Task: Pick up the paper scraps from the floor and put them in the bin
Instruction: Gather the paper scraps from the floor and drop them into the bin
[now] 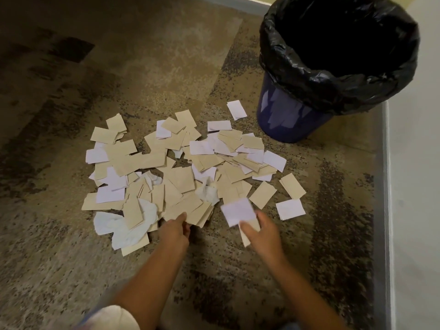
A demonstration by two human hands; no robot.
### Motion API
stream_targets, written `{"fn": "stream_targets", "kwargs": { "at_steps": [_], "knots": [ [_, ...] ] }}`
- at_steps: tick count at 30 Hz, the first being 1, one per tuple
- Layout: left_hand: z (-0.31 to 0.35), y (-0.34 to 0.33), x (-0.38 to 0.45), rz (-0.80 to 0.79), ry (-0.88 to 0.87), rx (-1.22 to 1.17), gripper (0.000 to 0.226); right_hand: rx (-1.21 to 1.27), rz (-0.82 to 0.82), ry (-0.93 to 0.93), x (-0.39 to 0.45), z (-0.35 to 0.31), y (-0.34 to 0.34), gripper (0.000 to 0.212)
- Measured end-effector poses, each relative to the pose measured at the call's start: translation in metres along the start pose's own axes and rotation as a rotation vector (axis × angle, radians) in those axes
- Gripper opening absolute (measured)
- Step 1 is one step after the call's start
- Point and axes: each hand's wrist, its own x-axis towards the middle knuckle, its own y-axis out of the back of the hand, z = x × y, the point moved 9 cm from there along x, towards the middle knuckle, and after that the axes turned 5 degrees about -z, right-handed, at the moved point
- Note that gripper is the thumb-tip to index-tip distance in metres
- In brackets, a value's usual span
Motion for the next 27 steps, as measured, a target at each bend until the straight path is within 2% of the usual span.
{"fn": "stream_targets", "kwargs": {
  "at_steps": [5, 9, 11, 13, 15, 16, 20, 21, 23, 24, 27],
  "knots": [
    [0.005, -0.006, -0.003, -0.057, 0.006, 0.013, 0.043, 0.146, 0.259, 0.235, 0.008, -0.128, 0.088, 0.021],
    [0.008, -0.001, -0.008, -0.084, -0.006, 0.051, 0.037, 0.332, 0.414, 0.413, 0.014, -0.221, 0.163, 0.018],
    [0.007, 0.003, -0.008, -0.094, 0.001, 0.048, 0.023, 0.467, 0.437, 0.415, 0.029, -0.248, 0.192, 0.013],
    [0.004, 0.008, -0.008, -0.083, 0.012, 0.065, 0.005, 0.665, 0.367, 0.383, 0.045, -0.263, 0.206, 0.024],
    [0.002, 0.01, -0.011, -0.091, 0.012, 0.086, 0.007, 0.765, 0.327, 0.333, 0.053, -0.265, 0.212, 0.052],
    [0.003, 0.01, -0.013, -0.101, 0.003, 0.102, 0.007, 0.755, 0.325, 0.316, 0.053, -0.262, 0.212, 0.057],
    [0.023, -0.006, -0.031, -0.149, -0.06, 0.154, 0.022, 0.754, 0.333, 0.381, 0.042, -0.231, 0.193, 0.043],
    [0.035, -0.016, -0.037, -0.159, -0.091, 0.159, 0.021, 0.732, 0.377, 0.413, 0.035, -0.218, 0.189, 0.045],
    [0.067, -0.044, -0.053, -0.191, -0.166, 0.161, 0.012, 0.538, 0.499, 0.409, 0.022, -0.185, 0.178, 0.039],
    [0.084, -0.062, -0.064, -0.214, -0.207, 0.161, 0.007, 0.44, 0.513, 0.365, 0.02, -0.163, 0.167, 0.037],
    [0.138, -0.118, -0.101, -0.317, -0.384, 0.2, 0.025, 0.359, 0.38, 0.063, 0.022, -0.074, 0.121, 0.041]
  ]
}}
